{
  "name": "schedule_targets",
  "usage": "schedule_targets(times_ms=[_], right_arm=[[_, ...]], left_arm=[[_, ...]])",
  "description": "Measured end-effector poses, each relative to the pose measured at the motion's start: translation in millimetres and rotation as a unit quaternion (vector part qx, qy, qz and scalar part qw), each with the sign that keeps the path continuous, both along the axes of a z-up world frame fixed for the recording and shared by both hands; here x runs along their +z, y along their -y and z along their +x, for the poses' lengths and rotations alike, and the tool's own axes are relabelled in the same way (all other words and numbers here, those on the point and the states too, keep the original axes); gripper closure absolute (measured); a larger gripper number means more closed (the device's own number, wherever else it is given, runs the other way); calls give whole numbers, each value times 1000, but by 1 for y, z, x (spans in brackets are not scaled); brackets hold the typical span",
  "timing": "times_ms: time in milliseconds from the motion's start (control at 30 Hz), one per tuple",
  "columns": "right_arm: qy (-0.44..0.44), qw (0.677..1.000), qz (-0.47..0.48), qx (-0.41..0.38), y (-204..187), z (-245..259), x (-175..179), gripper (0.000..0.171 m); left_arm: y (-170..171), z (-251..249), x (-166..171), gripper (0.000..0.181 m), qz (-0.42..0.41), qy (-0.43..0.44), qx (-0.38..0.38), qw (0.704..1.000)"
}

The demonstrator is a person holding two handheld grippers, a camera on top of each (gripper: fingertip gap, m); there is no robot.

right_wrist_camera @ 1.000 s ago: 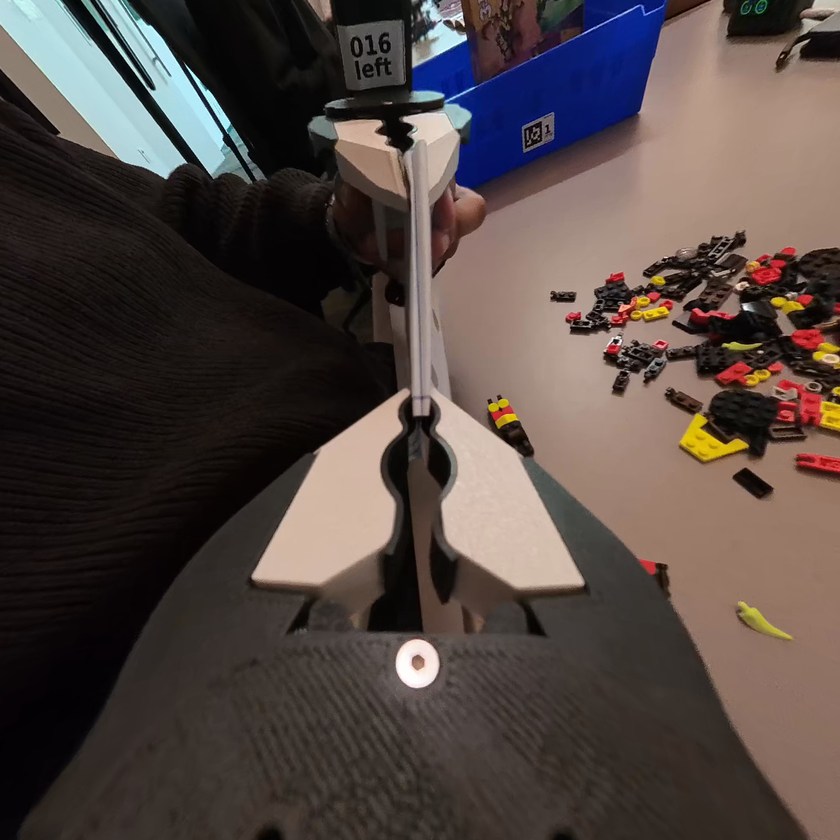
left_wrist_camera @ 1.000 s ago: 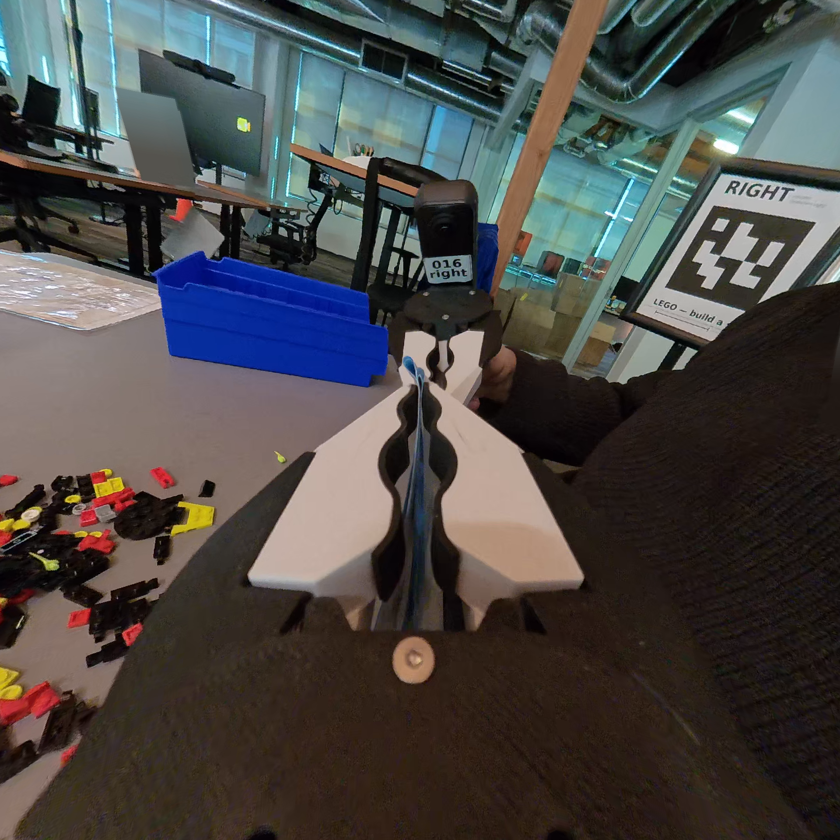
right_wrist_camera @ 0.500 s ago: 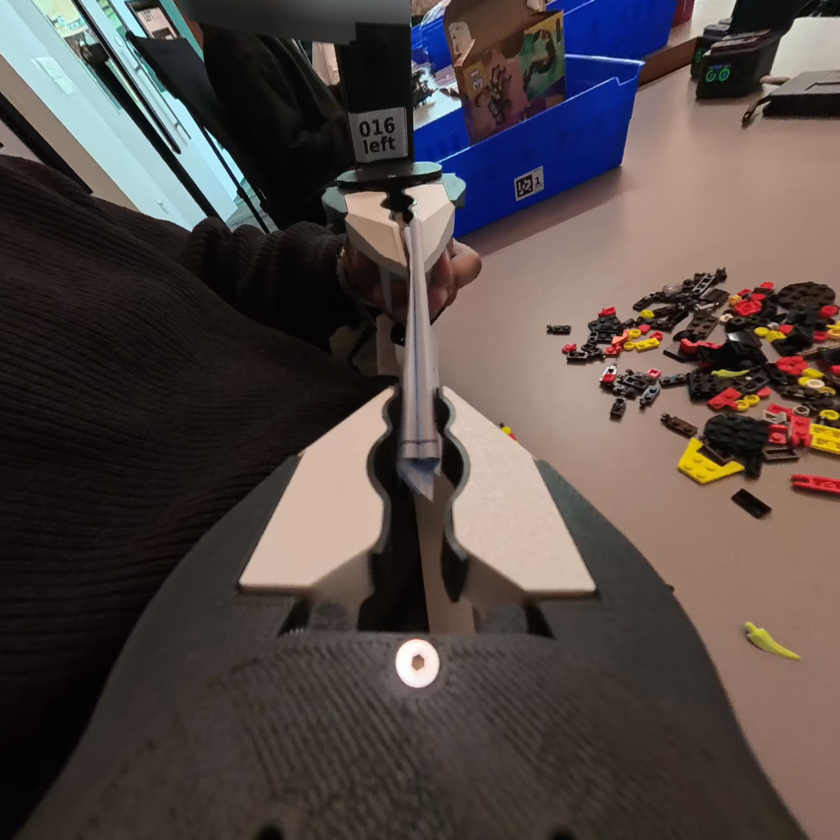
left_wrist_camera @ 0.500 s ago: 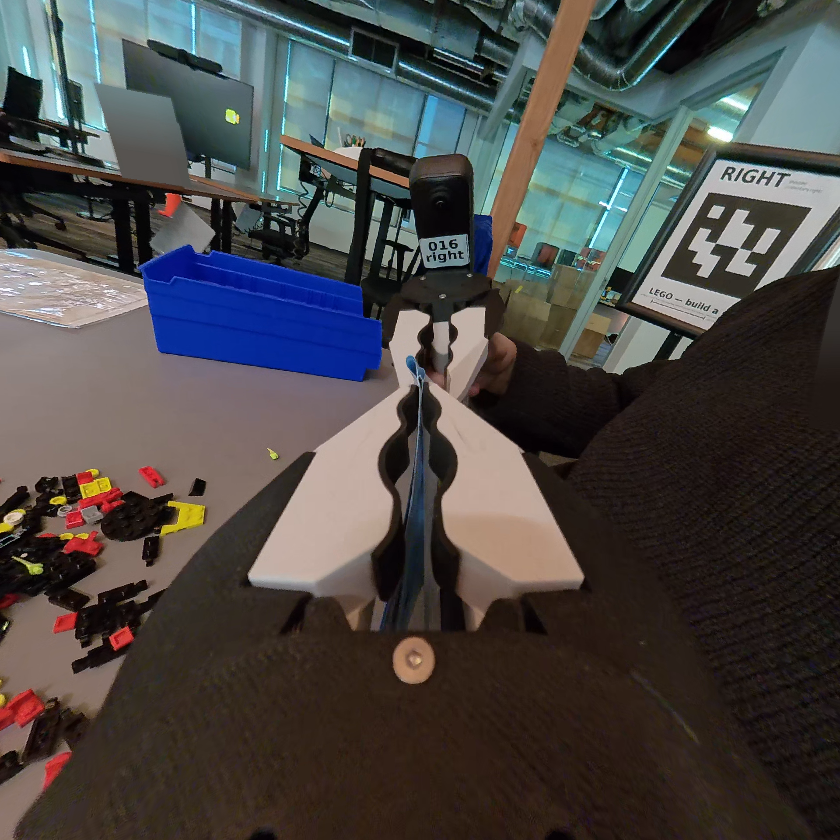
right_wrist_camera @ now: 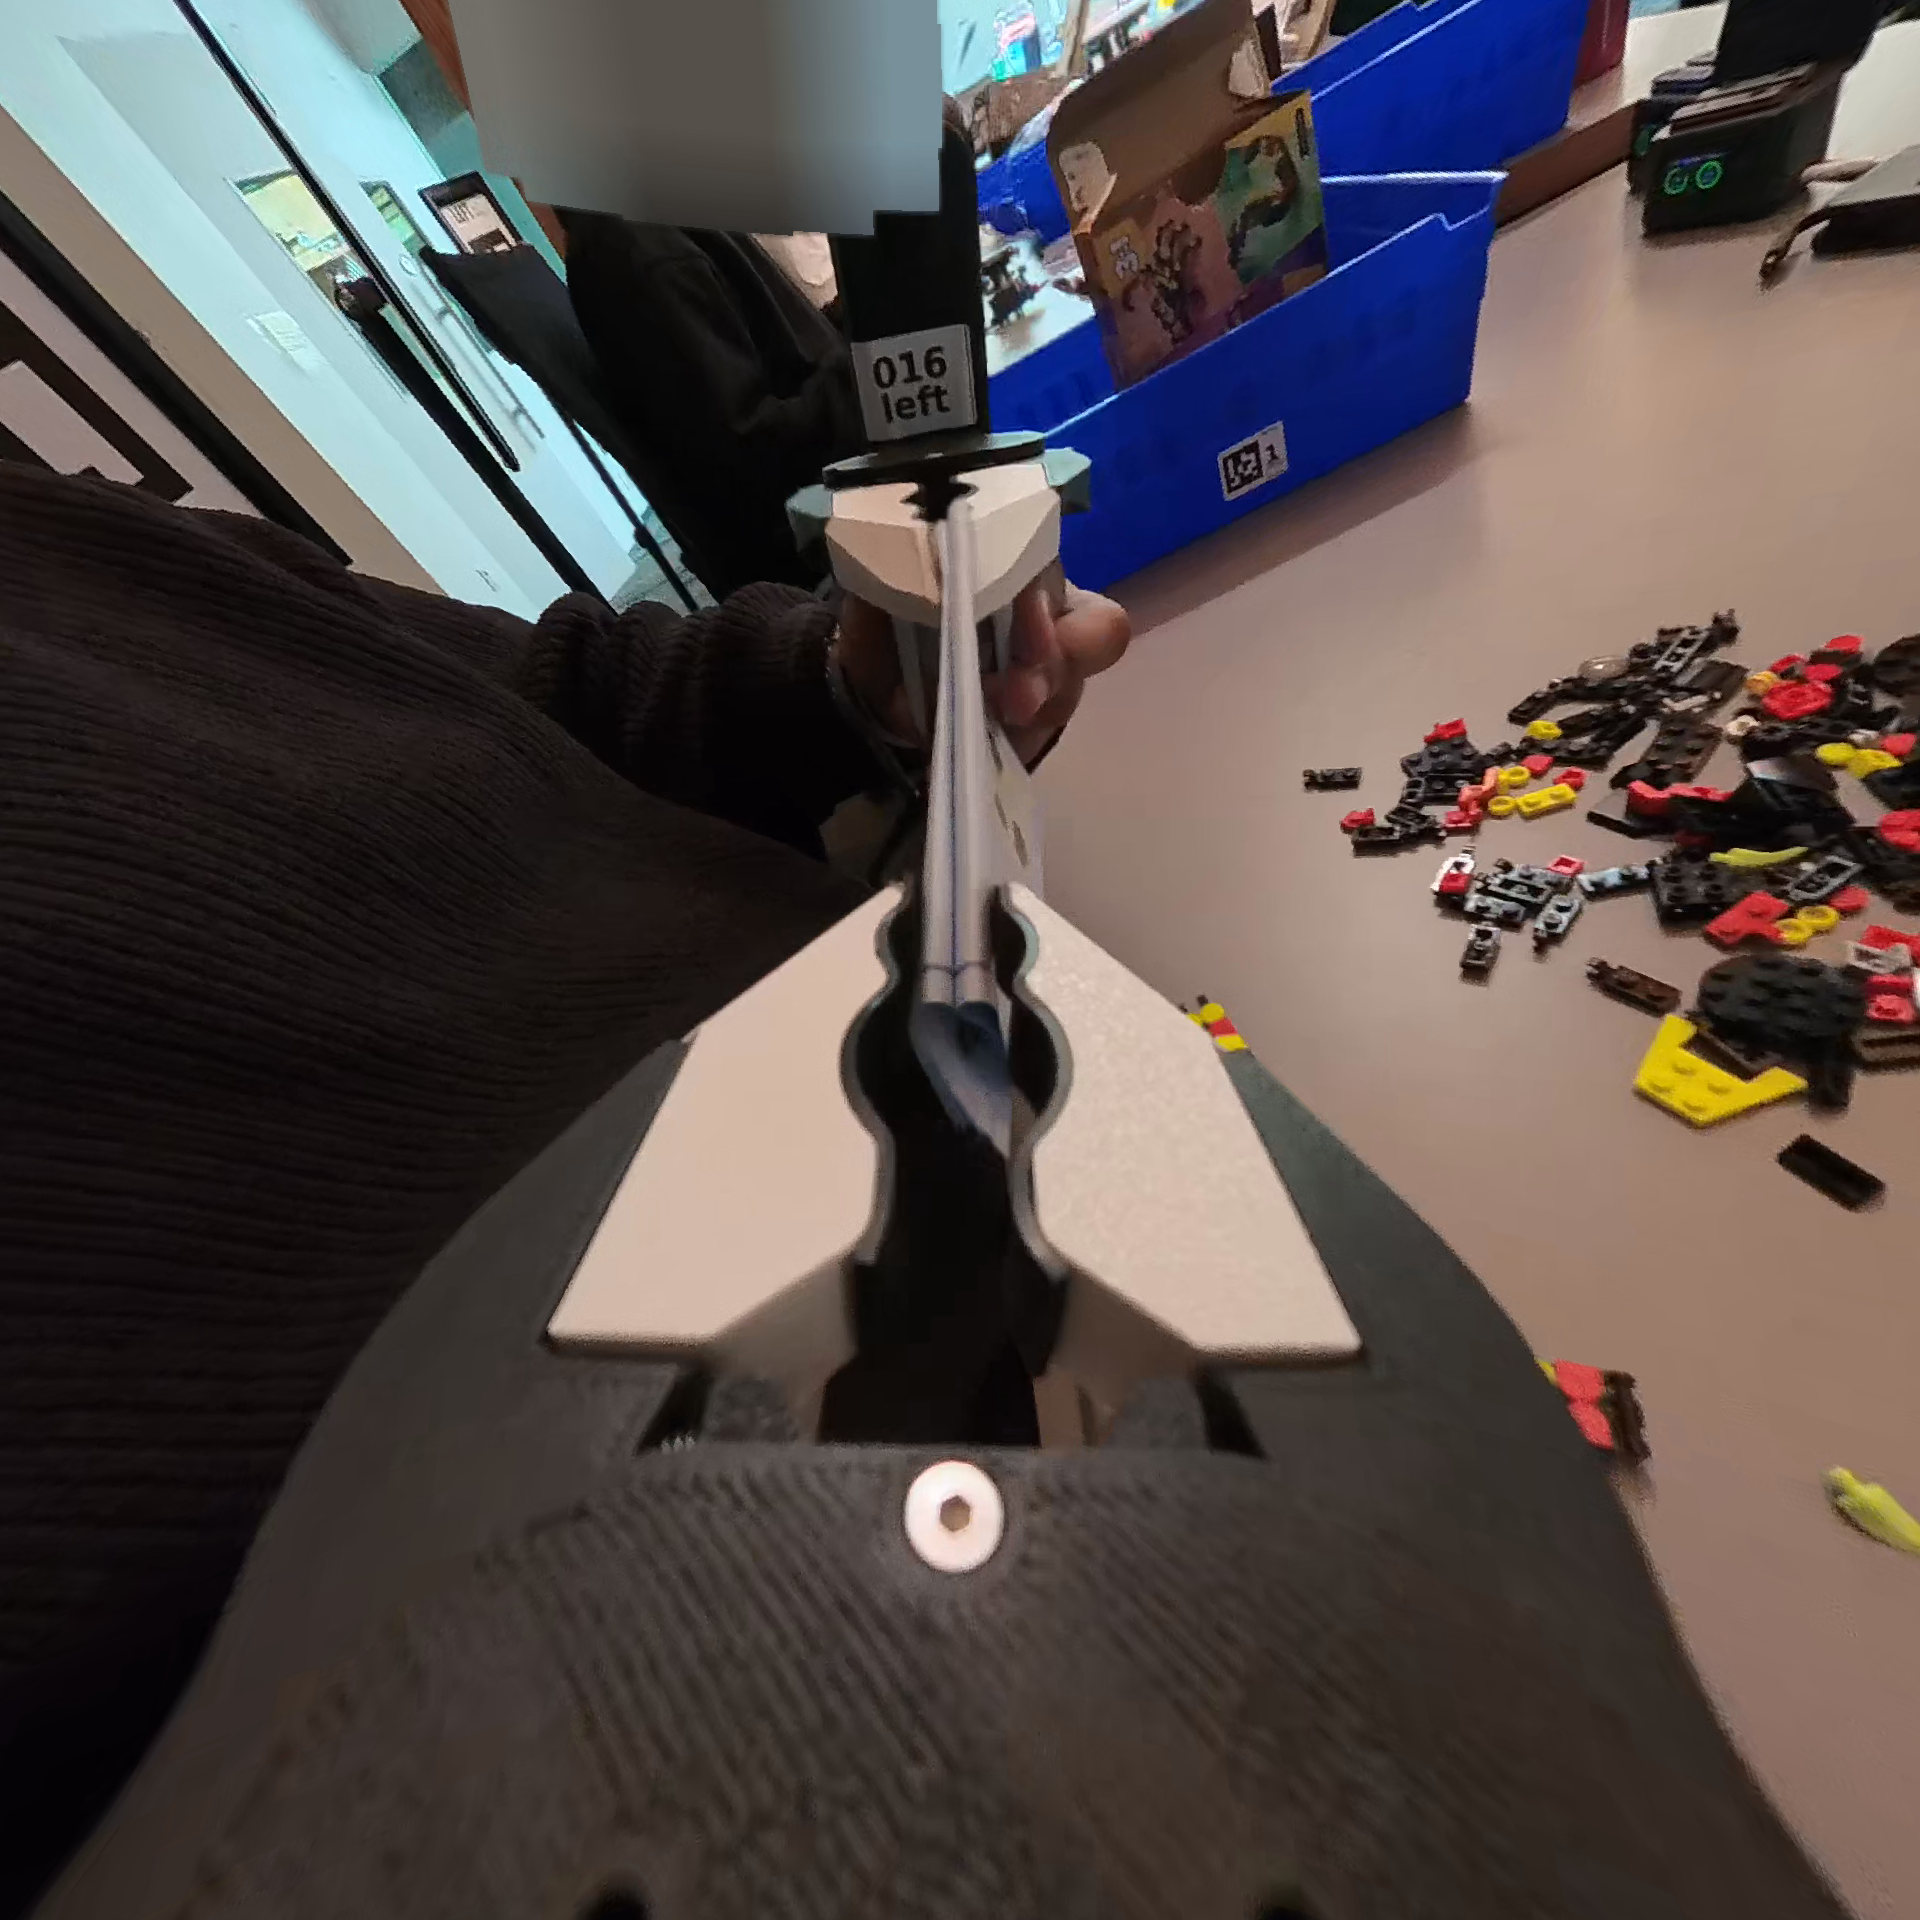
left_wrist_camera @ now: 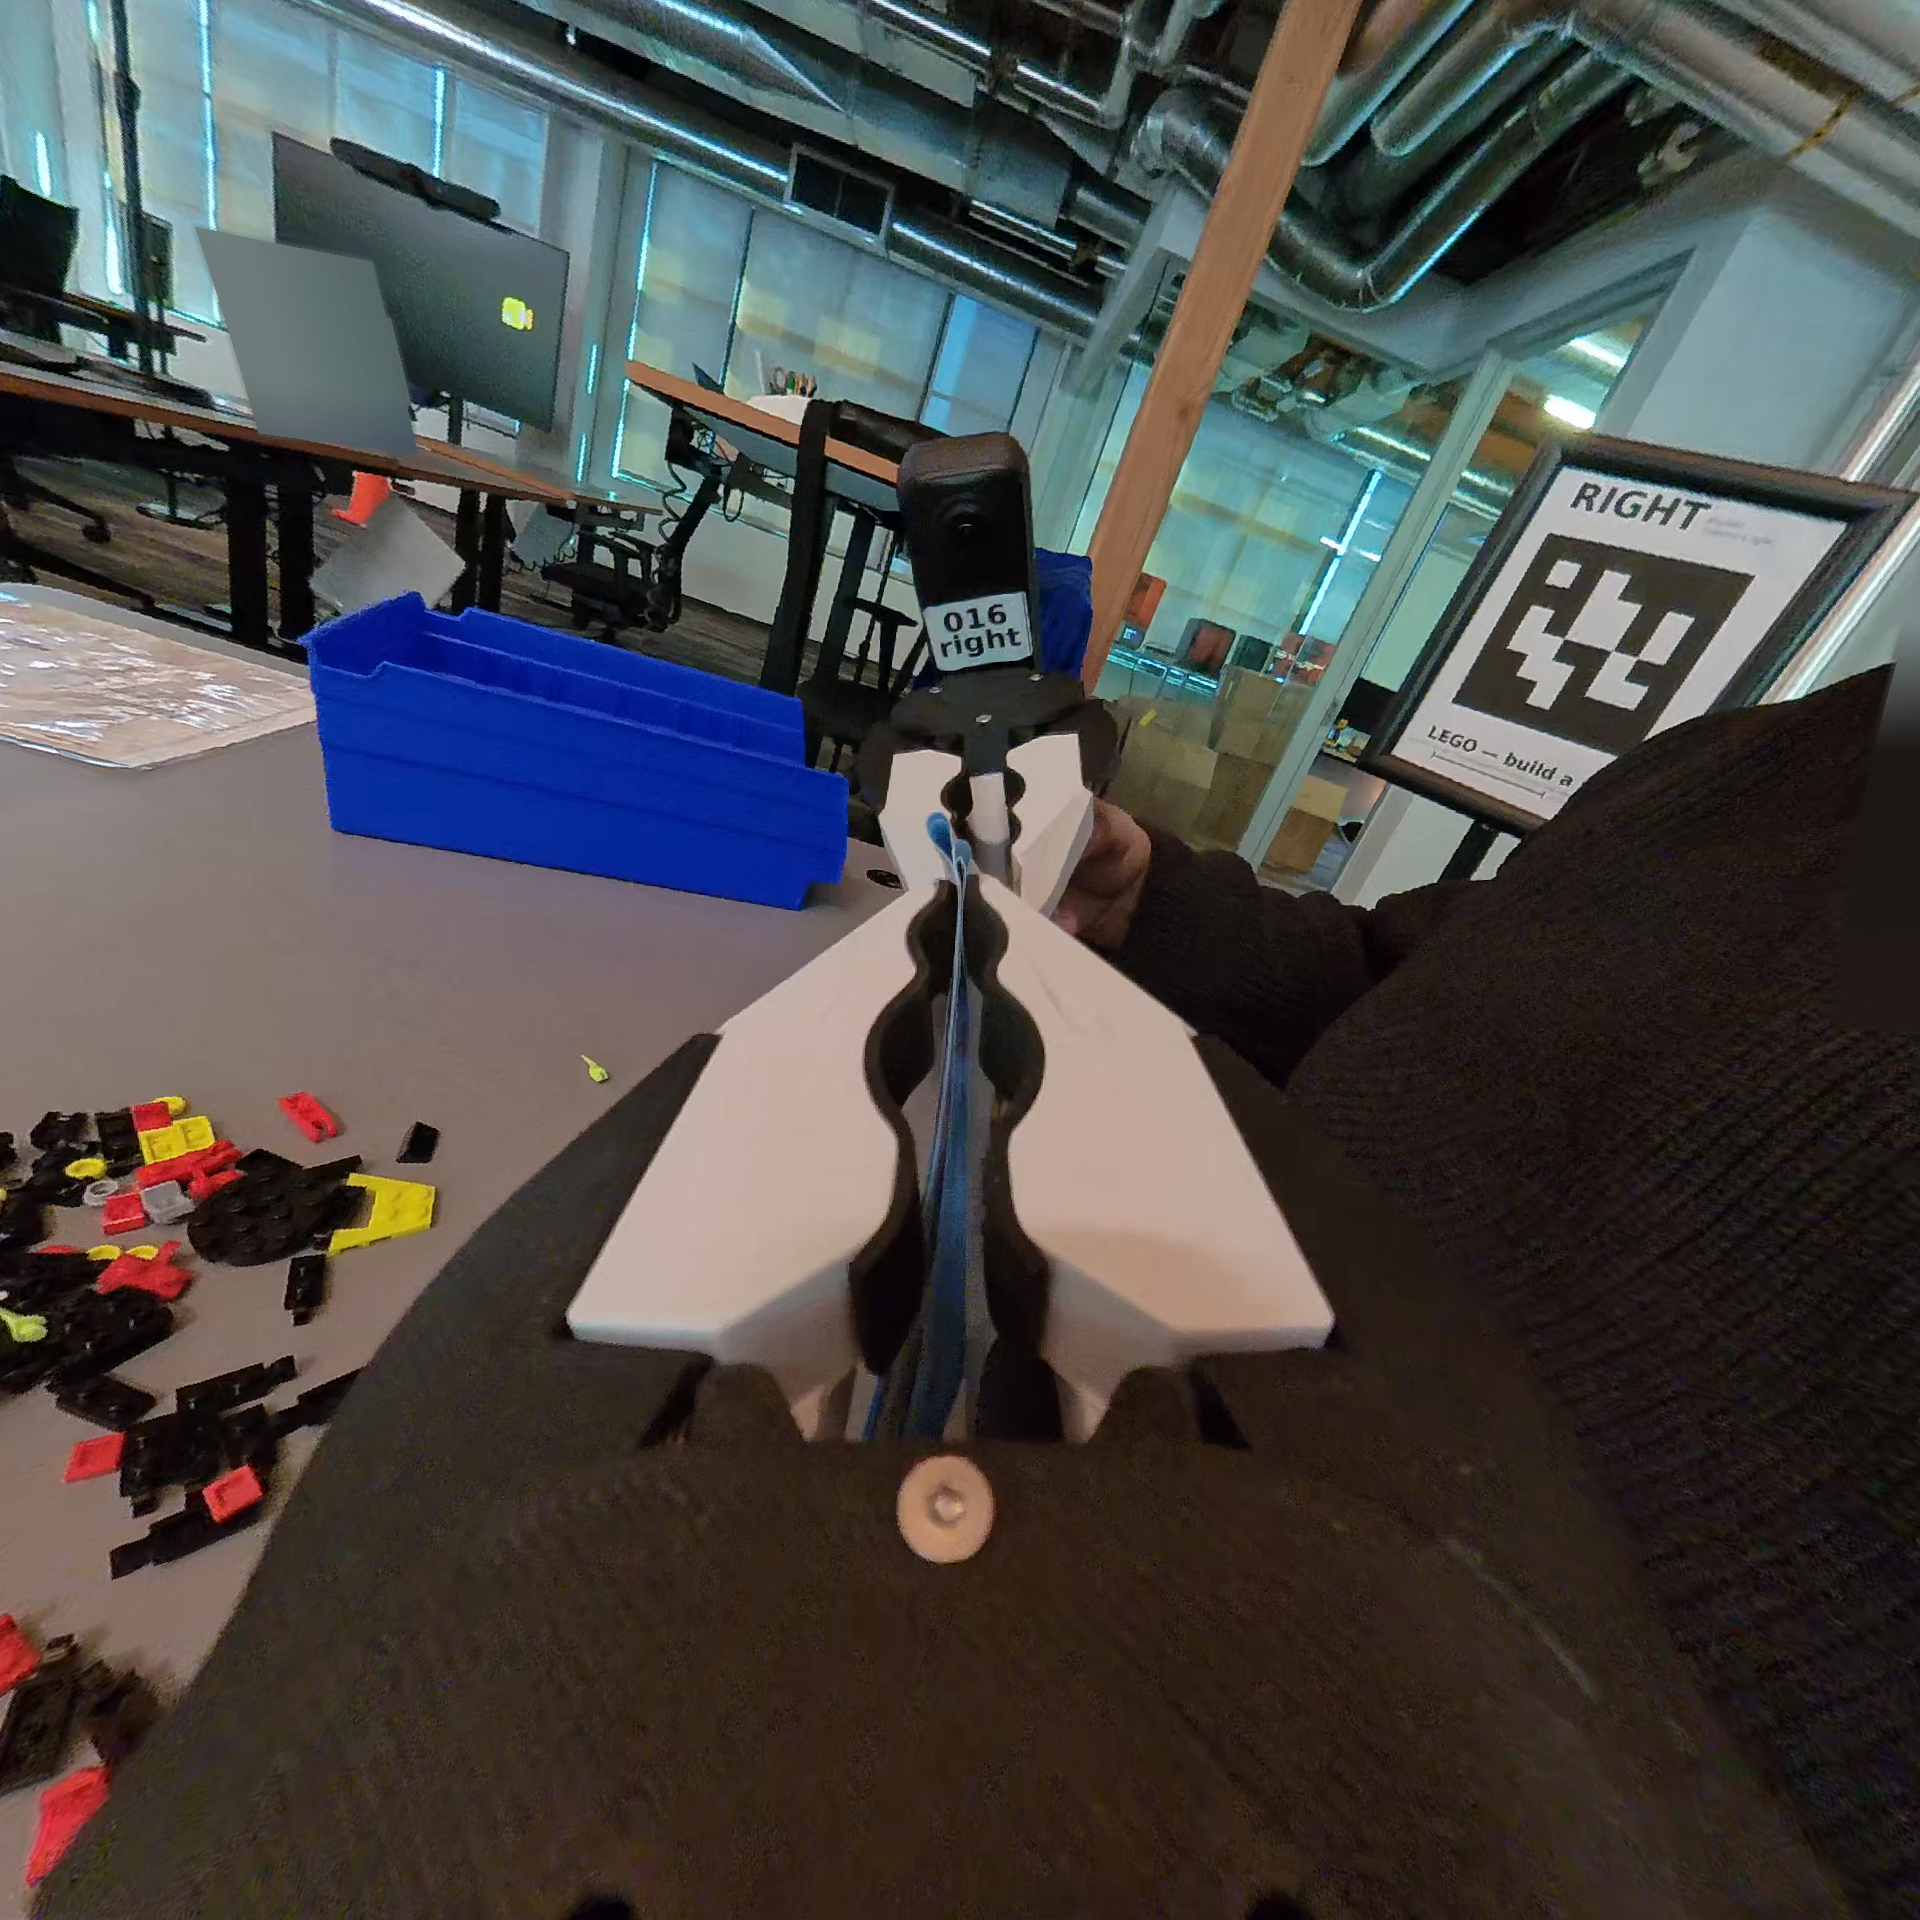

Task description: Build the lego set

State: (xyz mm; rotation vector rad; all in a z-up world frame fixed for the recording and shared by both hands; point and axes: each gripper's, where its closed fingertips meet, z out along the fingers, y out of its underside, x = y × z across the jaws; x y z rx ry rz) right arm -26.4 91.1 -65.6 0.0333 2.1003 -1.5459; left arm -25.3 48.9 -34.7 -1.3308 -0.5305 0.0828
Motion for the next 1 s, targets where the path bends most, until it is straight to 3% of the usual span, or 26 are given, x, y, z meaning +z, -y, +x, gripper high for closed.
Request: schedule_targets(times_ms=[100, 233, 267, 367, 433, 600, 767, 1000], right_arm=[[-1, 1000, 2, 3, -2, -2, -2, 169], [-7, 1000, 7, -2, -1, -2, 0, 170], [-7, 1000, 4, -5, -1, -3, 1, 170], [10, 1000, -14, -23, -1, -11, 5, 170], [29, 998, -34, -38, -4, -19, 12, 170], [16, 994, -87, -63, -16, -36, 30, 170], [-62, 981, -177, -40, -30, -25, 57, 170], [-137, 963, -228, -44, -40, -17, 74, 170]], left_arm=[[-1, 0, -1, 181, 2, 3, -3, 1000], [1, -1, 0, 181, 8, 2, 0, 1000], [2, -3, 1, 177, 11, 2, 12, 1000], [13, -16, 4, 141, 22, -2, 71, 997], [21, -21, 6, 135, 25, -8, 95, 995], [28, -20, 16, 133, 11, -59, 134, 989], [8, -1, 16, 129, -15, -105, 88, 990], [3, 15, 30, 127, -1, -150, 74, 986]])
